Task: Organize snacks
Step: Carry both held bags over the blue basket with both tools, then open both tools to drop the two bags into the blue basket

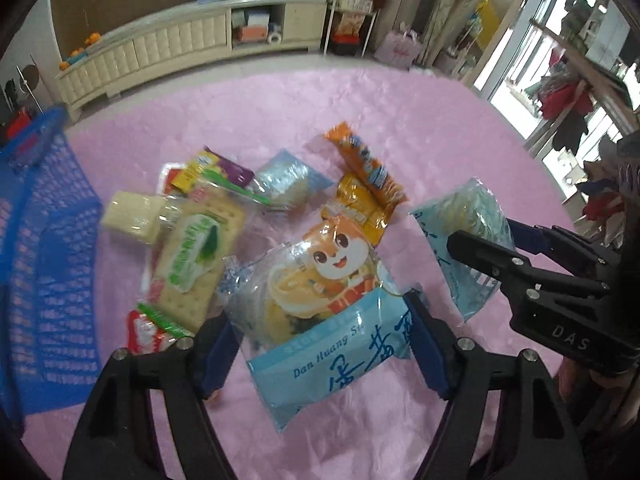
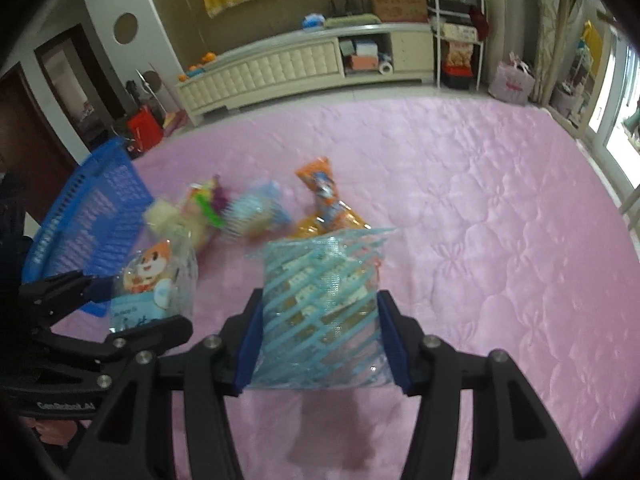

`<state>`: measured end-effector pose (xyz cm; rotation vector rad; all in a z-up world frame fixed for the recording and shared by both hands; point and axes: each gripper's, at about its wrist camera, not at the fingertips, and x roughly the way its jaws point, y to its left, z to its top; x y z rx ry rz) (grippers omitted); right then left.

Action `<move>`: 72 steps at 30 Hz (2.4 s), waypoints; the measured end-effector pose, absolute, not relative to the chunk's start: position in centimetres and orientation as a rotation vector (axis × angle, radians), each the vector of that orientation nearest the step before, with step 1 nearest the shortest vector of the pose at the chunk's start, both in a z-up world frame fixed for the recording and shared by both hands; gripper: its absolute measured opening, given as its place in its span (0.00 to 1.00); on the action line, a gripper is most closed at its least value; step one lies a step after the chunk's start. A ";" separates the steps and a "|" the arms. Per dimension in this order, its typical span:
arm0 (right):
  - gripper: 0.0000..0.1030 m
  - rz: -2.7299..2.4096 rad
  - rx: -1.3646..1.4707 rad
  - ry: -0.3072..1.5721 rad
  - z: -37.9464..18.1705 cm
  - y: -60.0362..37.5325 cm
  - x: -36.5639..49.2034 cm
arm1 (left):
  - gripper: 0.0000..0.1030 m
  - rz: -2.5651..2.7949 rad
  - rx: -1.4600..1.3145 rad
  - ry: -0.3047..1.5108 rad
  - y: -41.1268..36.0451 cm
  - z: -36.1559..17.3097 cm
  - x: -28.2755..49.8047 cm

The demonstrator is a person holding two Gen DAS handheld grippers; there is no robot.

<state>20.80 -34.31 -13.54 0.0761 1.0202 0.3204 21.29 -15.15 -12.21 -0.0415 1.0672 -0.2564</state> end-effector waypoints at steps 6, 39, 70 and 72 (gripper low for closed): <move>0.57 0.341 0.033 0.965 -9.4 -31.1 18.1 | 0.72 -0.248 -0.069 0.982 -12.0 -8.3 18.5; 0.57 0.666 -0.040 0.862 -2.4 -10.2 23.4 | 0.72 -0.068 -0.075 0.894 8.6 -1.3 18.7; 0.87 0.646 -0.165 0.945 -7.4 -3.7 30.4 | 0.79 0.000 -0.052 1.001 12.8 -7.6 27.5; 0.87 0.644 -0.150 0.954 -7.3 -4.1 30.3 | 0.79 0.005 -0.045 1.000 12.7 -7.4 27.4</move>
